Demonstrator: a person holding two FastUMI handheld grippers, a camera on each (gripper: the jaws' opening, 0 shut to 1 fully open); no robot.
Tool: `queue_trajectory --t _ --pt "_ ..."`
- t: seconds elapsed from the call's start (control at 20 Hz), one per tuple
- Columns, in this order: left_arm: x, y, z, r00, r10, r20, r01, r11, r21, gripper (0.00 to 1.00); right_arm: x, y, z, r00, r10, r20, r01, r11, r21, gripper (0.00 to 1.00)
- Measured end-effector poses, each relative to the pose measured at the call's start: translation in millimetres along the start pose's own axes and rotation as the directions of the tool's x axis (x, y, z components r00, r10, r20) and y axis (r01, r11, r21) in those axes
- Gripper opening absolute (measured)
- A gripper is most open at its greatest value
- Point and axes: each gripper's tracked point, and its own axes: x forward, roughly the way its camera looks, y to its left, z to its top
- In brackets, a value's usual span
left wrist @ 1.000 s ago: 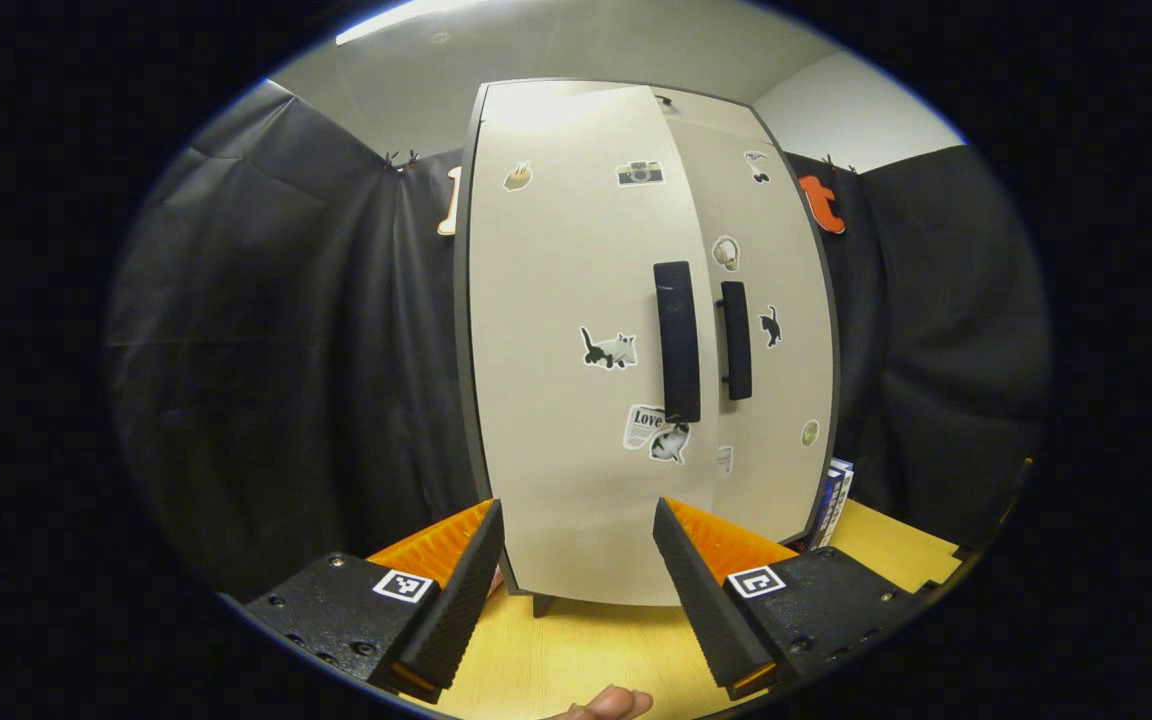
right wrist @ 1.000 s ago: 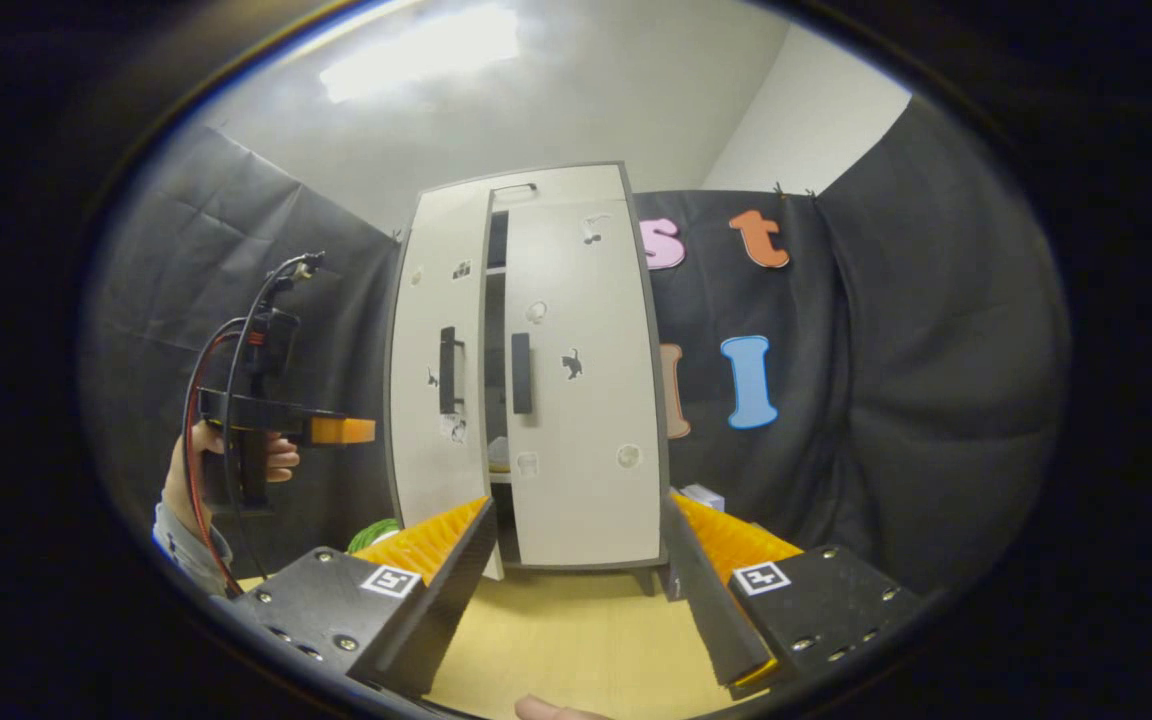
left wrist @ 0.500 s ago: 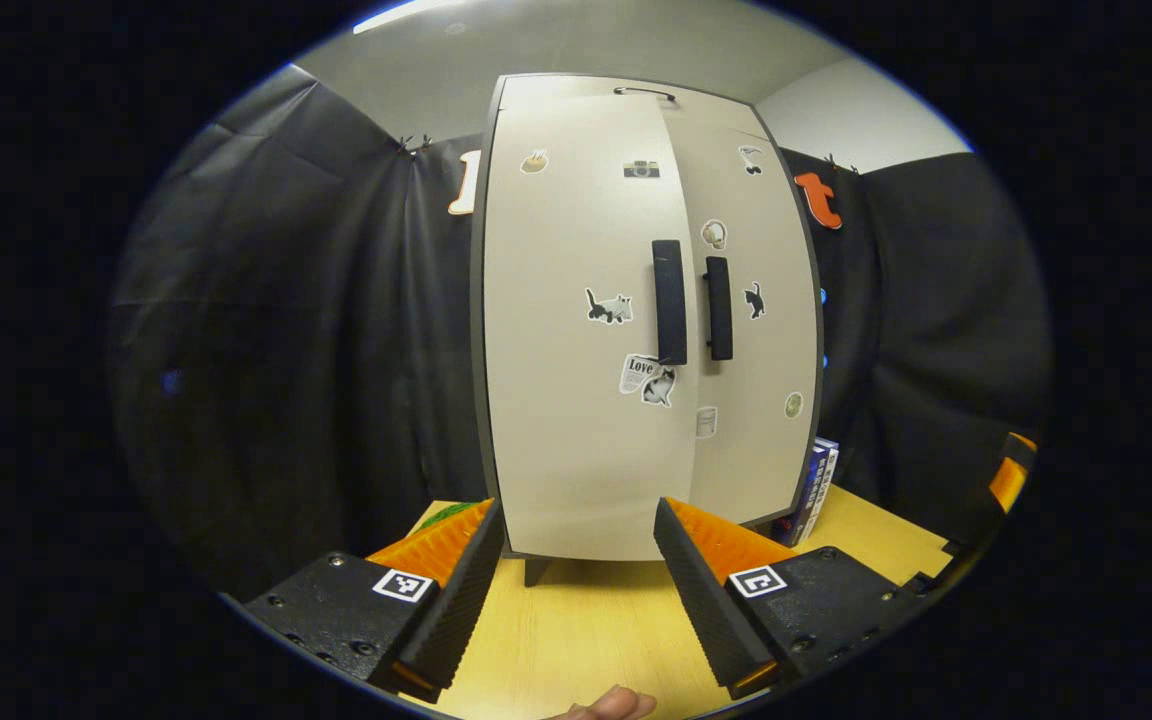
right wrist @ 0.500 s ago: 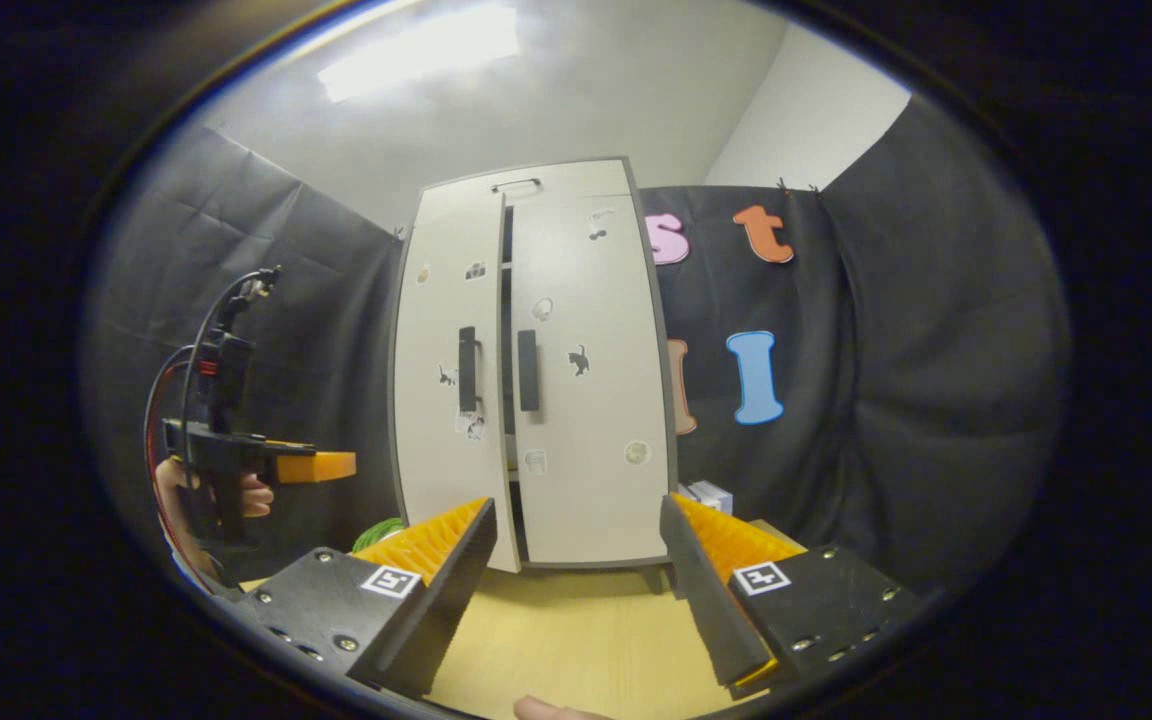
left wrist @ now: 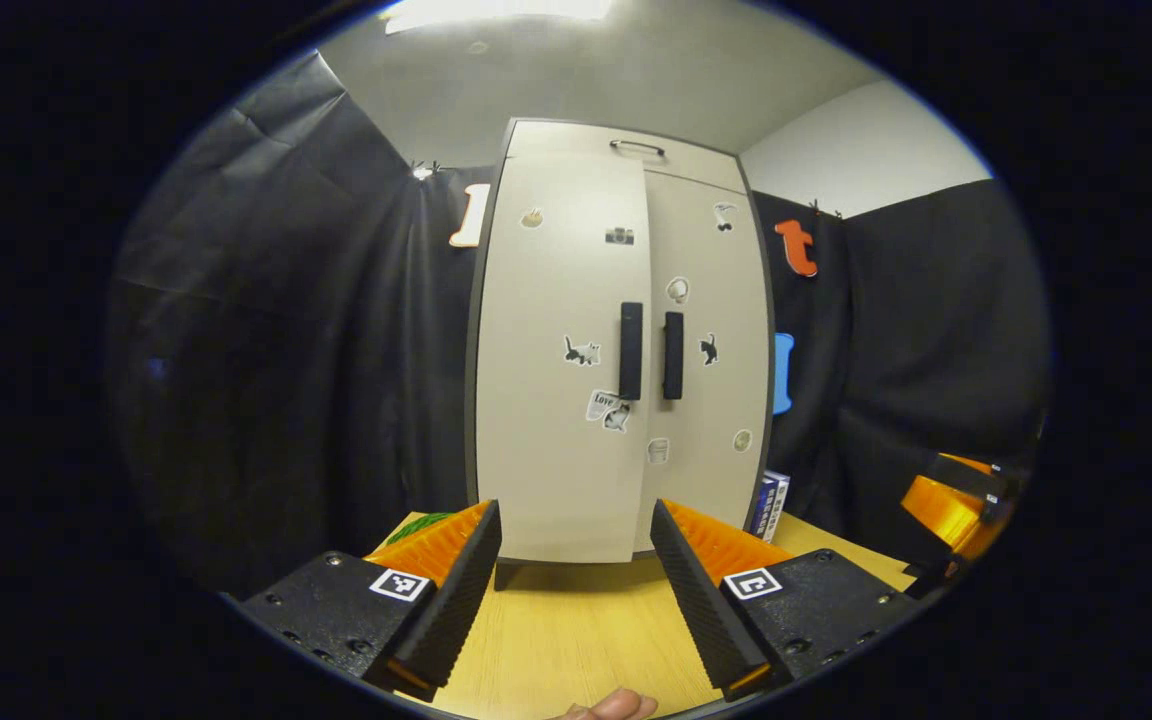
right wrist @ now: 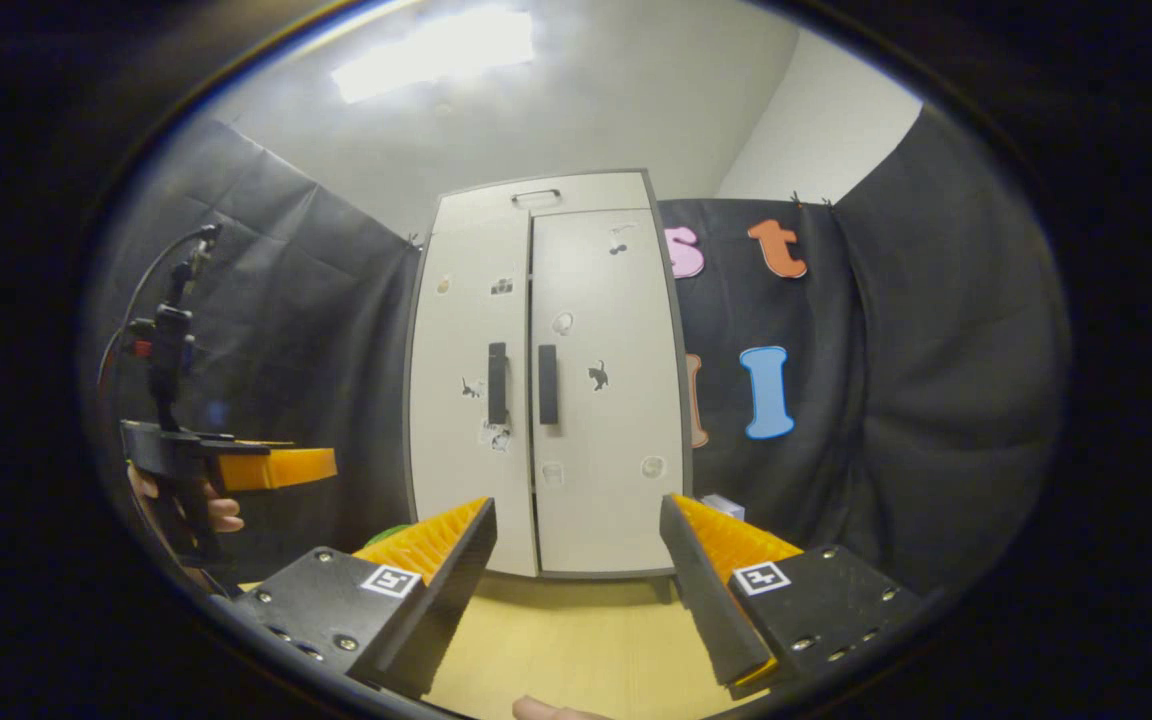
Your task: Grab one shoe with the right hand and put it into the shoe cabinet, grab the other shoe with the left hand and put it into the shoe cabinet; then close the right door with the right hand and the left door with the left hand.
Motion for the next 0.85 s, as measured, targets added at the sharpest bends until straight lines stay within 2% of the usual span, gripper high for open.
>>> queue_trajectory --t 0.25,0.5,0.65,0.85 --pt "-17 -3 8 1.0 -0.004 0.026 0.003 1.0 0.013 0.92 -1 -3 3 1.0 -0.007 0.013 0.007 1.0 0.02 0.98" --pt "-15 -5 -3 1.0 -0.013 0.01 0.013 1.0 0.01 0.92 -4 -3 -1 1.0 -0.005 0.012 0.004 1.0 0.009 0.98" --pt "-13 3 -8 1.0 0.006 0.0 -0.006 1.0 -0.003 0.92 -2 3 -5 1.0 0.02 0.019 -0.02 1.0 0.013 0.97" --pt "-11 10 -10 1.0 0.029 0.005 -0.029 0.999 -0.022 0.92 -3 -4 -11 0.999 0.002 0.038 -0.003 1.0 0.017 0.98"
